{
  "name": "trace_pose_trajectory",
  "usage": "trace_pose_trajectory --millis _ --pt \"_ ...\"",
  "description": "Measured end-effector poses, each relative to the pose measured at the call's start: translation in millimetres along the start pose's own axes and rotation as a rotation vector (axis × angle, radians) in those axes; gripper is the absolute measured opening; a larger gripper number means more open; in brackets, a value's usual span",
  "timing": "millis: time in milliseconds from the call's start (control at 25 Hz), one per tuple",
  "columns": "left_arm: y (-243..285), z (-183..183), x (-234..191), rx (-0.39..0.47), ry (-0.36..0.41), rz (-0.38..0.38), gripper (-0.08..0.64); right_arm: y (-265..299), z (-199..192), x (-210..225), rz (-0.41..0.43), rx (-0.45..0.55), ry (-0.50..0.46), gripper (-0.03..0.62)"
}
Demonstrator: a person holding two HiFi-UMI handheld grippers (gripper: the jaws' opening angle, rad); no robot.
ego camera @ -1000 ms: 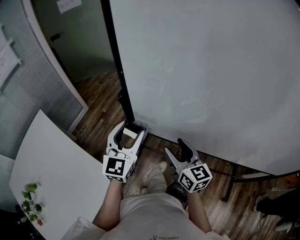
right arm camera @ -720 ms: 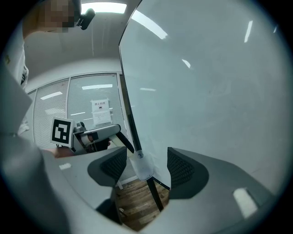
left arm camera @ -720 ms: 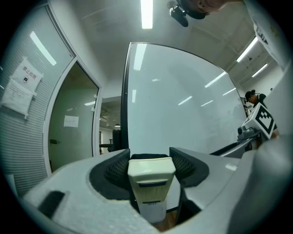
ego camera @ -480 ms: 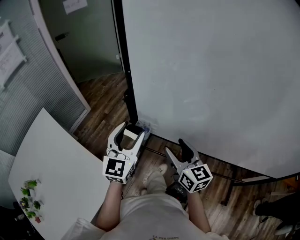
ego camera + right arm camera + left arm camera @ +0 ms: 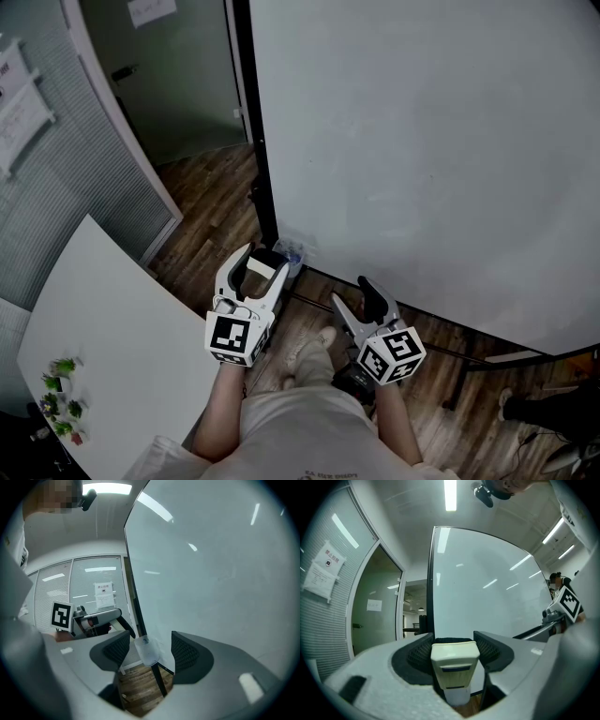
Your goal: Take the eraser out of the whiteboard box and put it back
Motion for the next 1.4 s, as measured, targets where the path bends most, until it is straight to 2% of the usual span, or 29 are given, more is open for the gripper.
trace_pose_trajectory --millis 1400 --pt "31 -16 1 -0.035 -0.027 -0.037 0.267 7 -3 24 -0.027 -0.028 0.017 0.279"
Point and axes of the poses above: the fingertips, and each gripper's own axes: y forward along the fingers, x to its right, z out of its top, the point moved 7 cm from there along -y, backward along the fingers, and after that the axes turned 3 degrees about z, right-handed, at the moved point
